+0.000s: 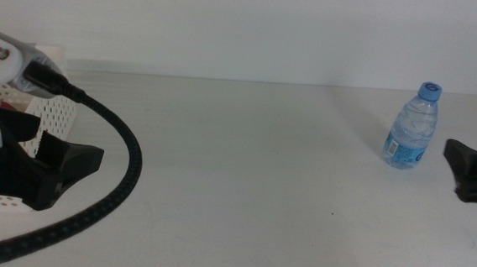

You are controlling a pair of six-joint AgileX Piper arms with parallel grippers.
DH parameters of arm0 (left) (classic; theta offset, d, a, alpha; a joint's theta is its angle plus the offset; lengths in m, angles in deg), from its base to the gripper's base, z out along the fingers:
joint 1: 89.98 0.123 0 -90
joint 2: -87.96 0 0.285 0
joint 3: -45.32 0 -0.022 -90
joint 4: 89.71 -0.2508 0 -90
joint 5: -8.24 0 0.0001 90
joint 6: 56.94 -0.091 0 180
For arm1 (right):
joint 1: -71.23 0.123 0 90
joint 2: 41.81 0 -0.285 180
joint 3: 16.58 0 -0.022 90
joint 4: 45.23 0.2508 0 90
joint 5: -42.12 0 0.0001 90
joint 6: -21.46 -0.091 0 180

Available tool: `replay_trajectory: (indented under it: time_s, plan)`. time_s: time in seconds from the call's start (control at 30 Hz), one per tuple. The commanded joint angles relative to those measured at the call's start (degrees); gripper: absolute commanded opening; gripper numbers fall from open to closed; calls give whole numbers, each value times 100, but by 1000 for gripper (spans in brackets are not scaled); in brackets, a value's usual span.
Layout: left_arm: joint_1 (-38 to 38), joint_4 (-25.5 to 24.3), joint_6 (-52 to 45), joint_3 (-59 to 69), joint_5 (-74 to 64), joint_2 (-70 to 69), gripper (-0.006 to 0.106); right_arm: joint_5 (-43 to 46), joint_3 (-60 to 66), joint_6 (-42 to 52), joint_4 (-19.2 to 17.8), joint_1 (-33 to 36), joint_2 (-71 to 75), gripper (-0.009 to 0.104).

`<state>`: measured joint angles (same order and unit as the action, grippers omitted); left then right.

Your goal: Use arms to grab the bottles and put them into the dustbin to the left of the table.

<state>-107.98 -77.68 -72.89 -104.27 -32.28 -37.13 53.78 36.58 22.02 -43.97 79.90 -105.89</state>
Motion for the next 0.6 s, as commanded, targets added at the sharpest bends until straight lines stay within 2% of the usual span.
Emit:
replay_trajectory:
  time_s: [0.0,0.2,0.43,0.57]
  plan:
    - [-34,122,40,-153,364,-33,90,973,-139,16,-70,-31,-342,68]
    - [-34,122,40,-153,364,-33,90,2539,-139,36,-76,-31,-1676,69]
    - [-34,122,46,-153,364,-33,90,4051,-214,54,30,-38,-2821,94]
    - [-34,122,46,-153,364,-33,90,4296,-359,430,369,-38,-3323,96]
